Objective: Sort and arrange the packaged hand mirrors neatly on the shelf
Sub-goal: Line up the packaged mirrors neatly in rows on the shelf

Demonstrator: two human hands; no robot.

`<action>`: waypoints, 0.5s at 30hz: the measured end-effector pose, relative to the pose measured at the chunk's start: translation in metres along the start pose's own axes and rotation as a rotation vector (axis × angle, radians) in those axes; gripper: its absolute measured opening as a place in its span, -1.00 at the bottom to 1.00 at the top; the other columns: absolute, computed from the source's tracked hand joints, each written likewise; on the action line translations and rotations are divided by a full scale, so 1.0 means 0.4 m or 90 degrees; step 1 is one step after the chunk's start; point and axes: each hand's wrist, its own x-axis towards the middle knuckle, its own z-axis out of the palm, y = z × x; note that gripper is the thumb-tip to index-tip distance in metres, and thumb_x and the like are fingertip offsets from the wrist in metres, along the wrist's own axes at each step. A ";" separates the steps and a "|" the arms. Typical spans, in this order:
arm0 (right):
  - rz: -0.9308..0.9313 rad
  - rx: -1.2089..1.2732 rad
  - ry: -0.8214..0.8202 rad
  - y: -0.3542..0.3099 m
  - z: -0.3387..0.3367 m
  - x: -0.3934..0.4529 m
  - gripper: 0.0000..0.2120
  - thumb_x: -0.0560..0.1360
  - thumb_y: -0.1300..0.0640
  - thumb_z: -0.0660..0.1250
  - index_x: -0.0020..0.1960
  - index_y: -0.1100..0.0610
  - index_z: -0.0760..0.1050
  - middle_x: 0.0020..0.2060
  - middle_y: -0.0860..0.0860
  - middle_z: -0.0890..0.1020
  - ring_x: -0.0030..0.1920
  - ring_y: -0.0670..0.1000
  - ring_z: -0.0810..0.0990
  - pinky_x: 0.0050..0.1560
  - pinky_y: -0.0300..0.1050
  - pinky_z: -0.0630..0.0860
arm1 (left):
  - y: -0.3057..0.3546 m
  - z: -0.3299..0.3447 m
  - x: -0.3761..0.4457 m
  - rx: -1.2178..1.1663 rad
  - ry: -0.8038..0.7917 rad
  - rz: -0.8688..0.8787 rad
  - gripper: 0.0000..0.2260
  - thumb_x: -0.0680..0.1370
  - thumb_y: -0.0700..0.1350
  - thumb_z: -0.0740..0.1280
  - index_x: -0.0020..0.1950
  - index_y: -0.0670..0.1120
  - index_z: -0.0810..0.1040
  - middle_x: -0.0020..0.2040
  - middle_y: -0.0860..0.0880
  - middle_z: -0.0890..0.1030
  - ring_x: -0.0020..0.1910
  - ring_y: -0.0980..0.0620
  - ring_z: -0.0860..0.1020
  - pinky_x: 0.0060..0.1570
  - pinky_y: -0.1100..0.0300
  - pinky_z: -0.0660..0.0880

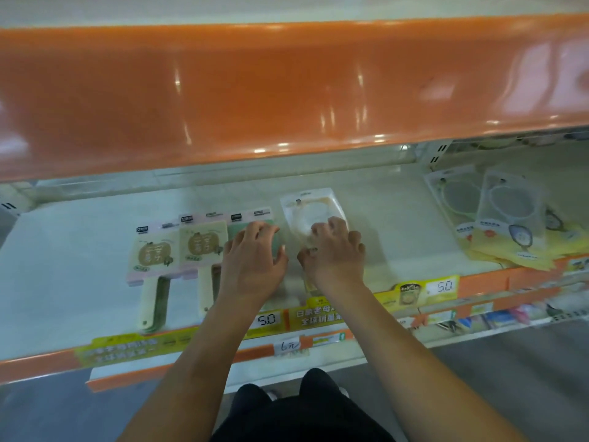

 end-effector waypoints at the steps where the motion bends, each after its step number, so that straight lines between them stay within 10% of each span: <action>1: -0.002 -0.005 0.001 0.002 0.002 -0.003 -0.56 0.46 -0.12 0.28 0.30 -0.05 0.38 0.40 -0.01 0.26 0.26 0.21 0.32 0.21 0.07 0.33 | 0.002 0.002 0.001 0.003 -0.002 0.002 -0.64 0.57 0.03 0.24 0.34 -0.02 0.42 0.30 -0.01 0.44 0.28 -0.05 0.41 0.24 0.02 0.31; 15: -0.079 -0.014 -0.063 0.042 -0.004 -0.001 -0.54 0.58 -0.17 0.15 0.45 -0.10 0.26 0.53 -0.04 0.12 0.53 0.23 0.01 0.49 0.19 0.04 | 0.032 0.034 -0.014 0.000 0.002 -0.011 -0.65 0.56 0.04 0.24 0.31 -0.04 0.45 0.26 -0.02 0.46 0.28 -0.05 0.40 0.24 0.00 0.37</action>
